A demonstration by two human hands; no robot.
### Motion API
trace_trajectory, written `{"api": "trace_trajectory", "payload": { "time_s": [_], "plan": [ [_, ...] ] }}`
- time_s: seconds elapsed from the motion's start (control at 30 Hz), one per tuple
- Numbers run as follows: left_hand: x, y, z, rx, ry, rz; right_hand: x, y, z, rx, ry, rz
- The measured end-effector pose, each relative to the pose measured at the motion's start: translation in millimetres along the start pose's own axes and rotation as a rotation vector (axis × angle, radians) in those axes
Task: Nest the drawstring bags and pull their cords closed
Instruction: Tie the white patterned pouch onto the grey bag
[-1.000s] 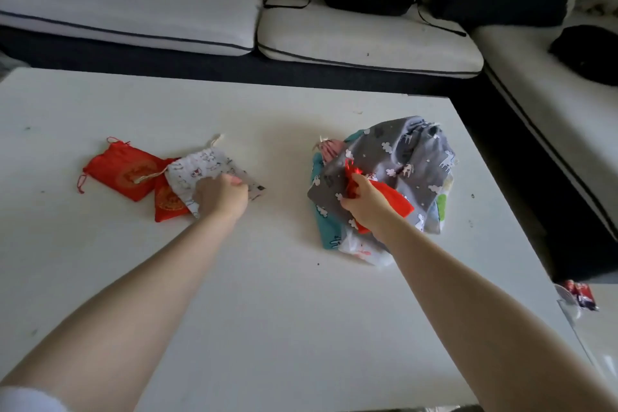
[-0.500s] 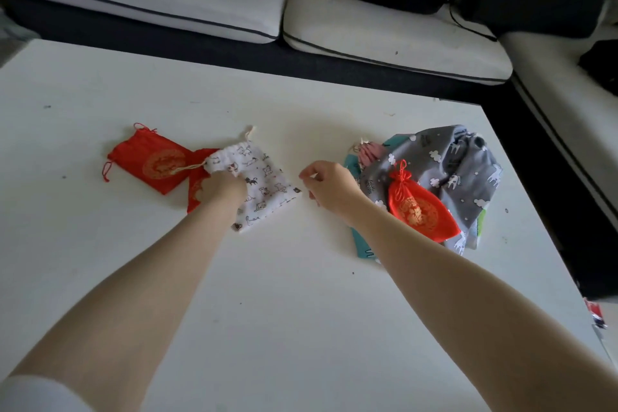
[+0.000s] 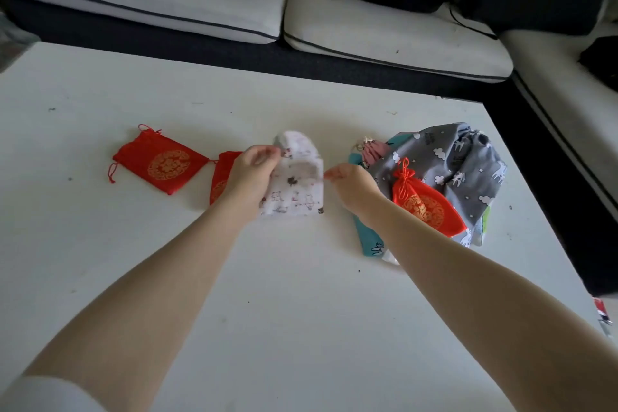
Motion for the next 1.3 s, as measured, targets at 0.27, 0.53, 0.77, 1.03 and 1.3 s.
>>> {"api": "trace_trajectory", "payload": {
  "time_s": [0.27, 0.53, 0.77, 1.03, 1.3],
  "plan": [
    [48.6, -71.4, 59.0, 0.016, -0.103, -0.267, -38.4, -36.2, 16.7, 0.311, 0.766, 0.081],
    [61.2, -120.3, 80.9, -0.126, -0.187, -0.286, -94.3, -82.5, 13.5, 0.165, 1.044, -0.028],
    [83.5, -175.5, 118.4, 0.008, -0.141, -0.466, -151.3, -104.2, 10.5, 0.032, 0.762, 0.186],
    [63.1, -182.1, 147.1, 0.565, 0.411, -0.253, -190.5, -122.2, 20.3, -0.006, 0.861, 0.268],
    [64.0, -202.2, 149.6, 1.079, 1.223, -0.087, -230.8, -160.5, -9.2, -0.657, -0.168, 0.817]
  ]
}}
Point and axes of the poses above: each hand's wrist, its own y-axis towards the middle knuckle, its own x-axis out of the palm, z = x × y, the point moved 10 cm from there along y, towards the middle knuckle, and after that the axes turned 13 degrees about z, right-handed, at the moved point
